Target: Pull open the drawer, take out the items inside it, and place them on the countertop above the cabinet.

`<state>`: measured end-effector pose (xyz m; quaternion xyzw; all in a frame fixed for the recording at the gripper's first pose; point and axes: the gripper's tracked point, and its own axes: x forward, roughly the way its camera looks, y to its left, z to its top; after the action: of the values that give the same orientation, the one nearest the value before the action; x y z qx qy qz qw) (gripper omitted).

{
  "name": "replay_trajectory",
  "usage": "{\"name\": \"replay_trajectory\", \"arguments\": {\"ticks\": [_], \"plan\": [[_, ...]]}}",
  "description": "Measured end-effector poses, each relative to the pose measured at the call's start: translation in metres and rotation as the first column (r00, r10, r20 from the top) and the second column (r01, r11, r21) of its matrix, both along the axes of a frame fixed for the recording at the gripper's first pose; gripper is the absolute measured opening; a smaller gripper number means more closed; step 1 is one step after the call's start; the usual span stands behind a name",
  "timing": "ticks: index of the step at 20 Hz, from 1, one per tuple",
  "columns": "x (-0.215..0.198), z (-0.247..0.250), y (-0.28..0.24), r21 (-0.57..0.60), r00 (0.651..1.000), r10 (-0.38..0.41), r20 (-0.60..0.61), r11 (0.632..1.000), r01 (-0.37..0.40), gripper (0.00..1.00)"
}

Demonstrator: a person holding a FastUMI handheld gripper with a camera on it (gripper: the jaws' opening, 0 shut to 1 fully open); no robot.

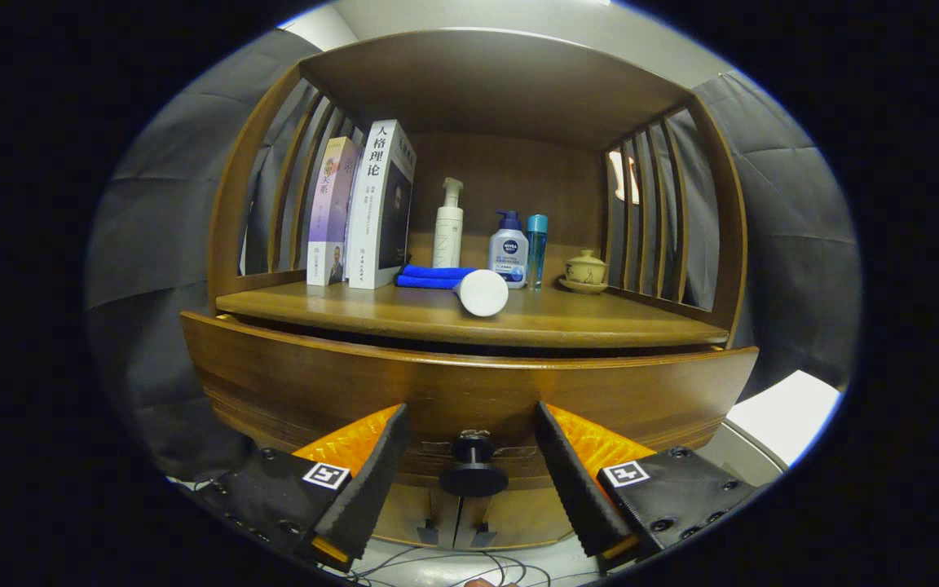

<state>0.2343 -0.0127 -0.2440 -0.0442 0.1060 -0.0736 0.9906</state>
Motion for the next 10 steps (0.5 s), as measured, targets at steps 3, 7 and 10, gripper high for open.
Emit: {"name": "replay_trajectory", "arguments": {"ticks": [3, 7, 10], "plan": [[0.019, 0.0, -0.002, 0.011, 1.0, -0.003, -0.008, 1.0, 0.003, 0.97], [0.025, -0.001, -0.002, -0.003, 1.0, -0.005, 0.004, 1.0, 0.005, 0.97], [0.025, -0.011, -0.007, -0.045, 0.999, 0.003, -0.036, 0.999, -0.004, 0.97]]}}
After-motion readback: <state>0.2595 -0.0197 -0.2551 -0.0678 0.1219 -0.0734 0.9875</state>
